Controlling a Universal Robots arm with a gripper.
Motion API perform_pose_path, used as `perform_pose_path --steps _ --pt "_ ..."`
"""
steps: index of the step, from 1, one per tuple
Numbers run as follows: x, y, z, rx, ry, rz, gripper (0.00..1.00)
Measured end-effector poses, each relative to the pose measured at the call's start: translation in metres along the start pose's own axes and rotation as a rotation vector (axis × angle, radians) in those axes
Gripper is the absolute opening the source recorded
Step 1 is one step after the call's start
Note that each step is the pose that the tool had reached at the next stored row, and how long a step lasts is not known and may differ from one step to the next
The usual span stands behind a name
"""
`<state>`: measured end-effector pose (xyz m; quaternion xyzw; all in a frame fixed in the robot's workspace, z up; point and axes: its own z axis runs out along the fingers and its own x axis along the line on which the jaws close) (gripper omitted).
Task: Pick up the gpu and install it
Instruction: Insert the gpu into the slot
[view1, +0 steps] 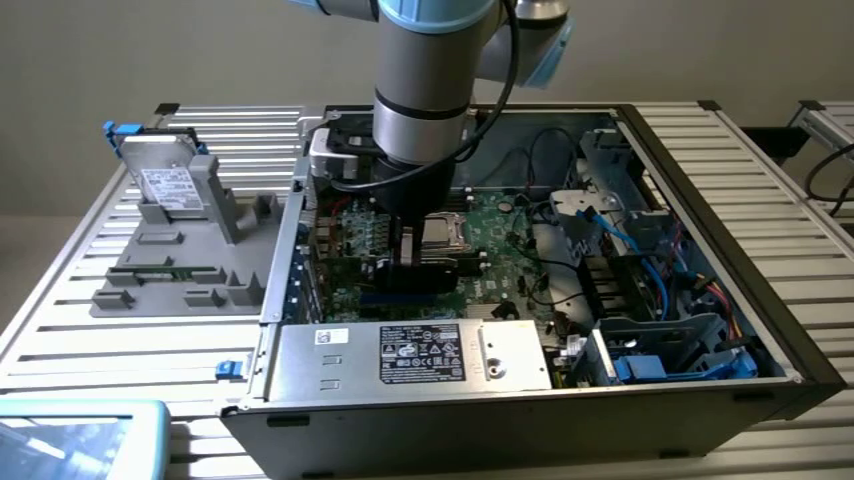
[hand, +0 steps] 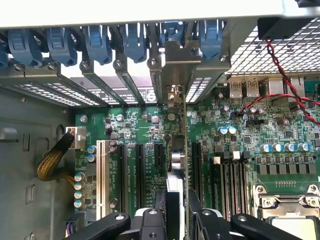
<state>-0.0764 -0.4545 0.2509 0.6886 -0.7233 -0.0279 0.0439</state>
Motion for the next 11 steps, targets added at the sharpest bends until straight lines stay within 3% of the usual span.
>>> perform_pose_path --steps 11 --pt "0.0000 -0.0001 0.0016 0.0000 0.0001 0.000 0.28"
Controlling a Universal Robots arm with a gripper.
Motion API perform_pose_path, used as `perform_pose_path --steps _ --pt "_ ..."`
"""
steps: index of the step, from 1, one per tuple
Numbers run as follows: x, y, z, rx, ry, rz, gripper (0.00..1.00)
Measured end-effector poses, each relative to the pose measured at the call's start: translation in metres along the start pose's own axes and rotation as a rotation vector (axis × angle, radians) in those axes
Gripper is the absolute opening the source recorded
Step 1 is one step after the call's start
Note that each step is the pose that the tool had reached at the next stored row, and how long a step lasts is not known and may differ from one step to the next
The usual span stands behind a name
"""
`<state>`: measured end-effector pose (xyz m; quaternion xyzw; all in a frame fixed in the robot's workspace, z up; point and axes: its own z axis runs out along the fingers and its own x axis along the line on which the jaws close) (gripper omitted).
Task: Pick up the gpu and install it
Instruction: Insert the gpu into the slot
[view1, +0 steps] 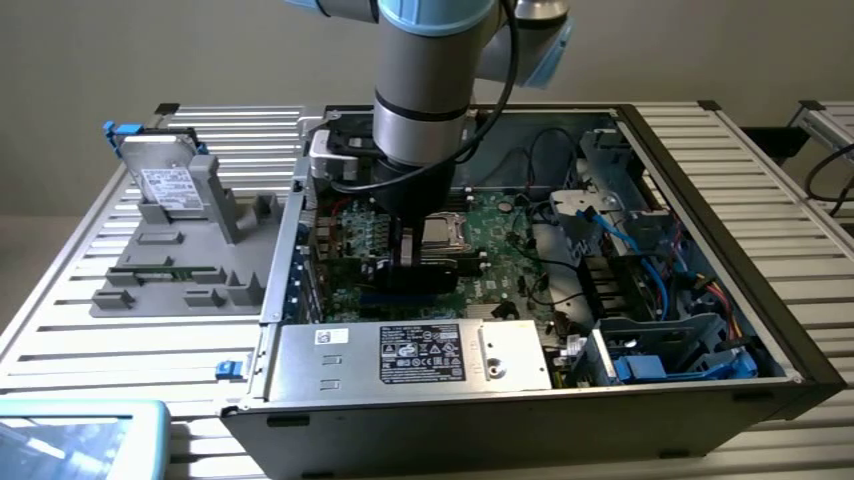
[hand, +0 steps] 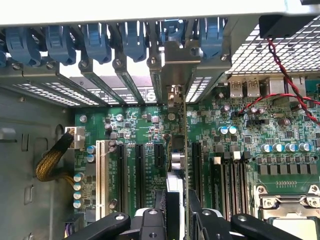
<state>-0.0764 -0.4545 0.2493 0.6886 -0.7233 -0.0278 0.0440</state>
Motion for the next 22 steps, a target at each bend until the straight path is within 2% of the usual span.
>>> perform_pose_path --steps 22 --pt "-0.0004 0.0002 0.0013 0.0002 0.0031 0.000 0.28"
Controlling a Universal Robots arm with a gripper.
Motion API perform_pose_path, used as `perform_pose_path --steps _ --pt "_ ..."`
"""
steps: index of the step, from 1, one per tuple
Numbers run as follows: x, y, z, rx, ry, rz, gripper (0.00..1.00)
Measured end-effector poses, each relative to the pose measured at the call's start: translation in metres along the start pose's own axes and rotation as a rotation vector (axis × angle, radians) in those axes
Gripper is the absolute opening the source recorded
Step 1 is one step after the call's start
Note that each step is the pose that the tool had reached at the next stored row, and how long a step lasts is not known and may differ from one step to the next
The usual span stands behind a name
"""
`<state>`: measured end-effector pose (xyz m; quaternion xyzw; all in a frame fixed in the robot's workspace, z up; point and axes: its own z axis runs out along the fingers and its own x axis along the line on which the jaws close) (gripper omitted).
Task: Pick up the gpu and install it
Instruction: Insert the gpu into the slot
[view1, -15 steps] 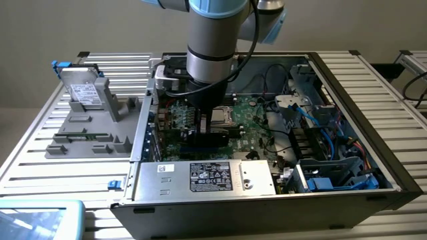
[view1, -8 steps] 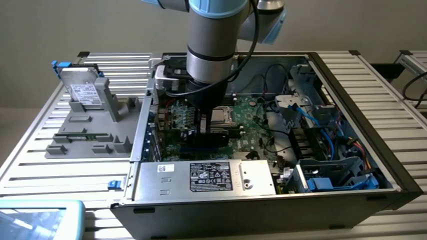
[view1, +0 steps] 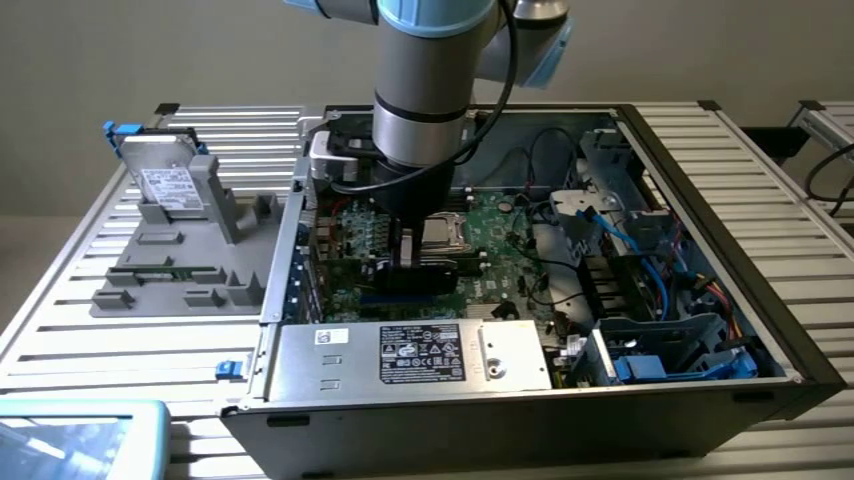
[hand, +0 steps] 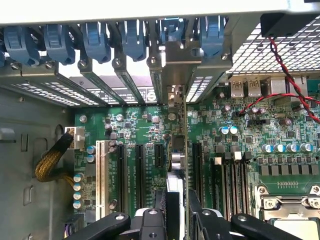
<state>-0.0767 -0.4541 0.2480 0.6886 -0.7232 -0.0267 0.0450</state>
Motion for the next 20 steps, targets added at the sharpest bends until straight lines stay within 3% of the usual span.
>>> perform_pose_path --steps 20 --pt "-0.0019 0.0008 0.0015 0.0000 0.0002 0.000 0.28"
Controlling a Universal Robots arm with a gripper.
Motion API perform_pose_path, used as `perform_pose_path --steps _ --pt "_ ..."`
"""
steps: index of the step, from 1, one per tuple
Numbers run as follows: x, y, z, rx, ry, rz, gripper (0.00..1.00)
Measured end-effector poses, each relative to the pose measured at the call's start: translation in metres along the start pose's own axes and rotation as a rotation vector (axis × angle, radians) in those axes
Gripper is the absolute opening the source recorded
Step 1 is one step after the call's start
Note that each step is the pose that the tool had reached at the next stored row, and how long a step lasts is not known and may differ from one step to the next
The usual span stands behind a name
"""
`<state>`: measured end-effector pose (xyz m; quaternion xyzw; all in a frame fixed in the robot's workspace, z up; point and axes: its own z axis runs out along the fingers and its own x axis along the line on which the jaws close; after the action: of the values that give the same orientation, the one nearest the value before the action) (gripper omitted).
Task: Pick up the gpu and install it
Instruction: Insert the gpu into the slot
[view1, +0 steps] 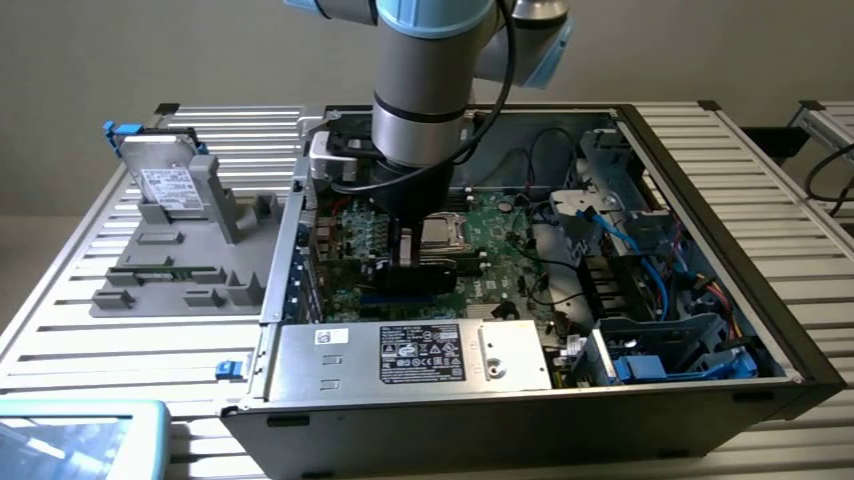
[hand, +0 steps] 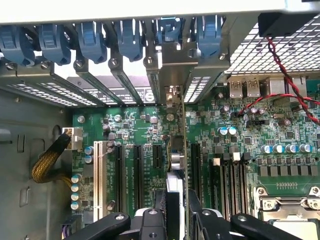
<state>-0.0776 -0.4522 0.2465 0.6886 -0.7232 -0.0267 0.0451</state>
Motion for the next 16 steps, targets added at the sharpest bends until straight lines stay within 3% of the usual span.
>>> perform_pose_path --steps 16 --pt "-0.0001 -0.0001 0.0014 0.0000 0.0008 0.000 0.28"
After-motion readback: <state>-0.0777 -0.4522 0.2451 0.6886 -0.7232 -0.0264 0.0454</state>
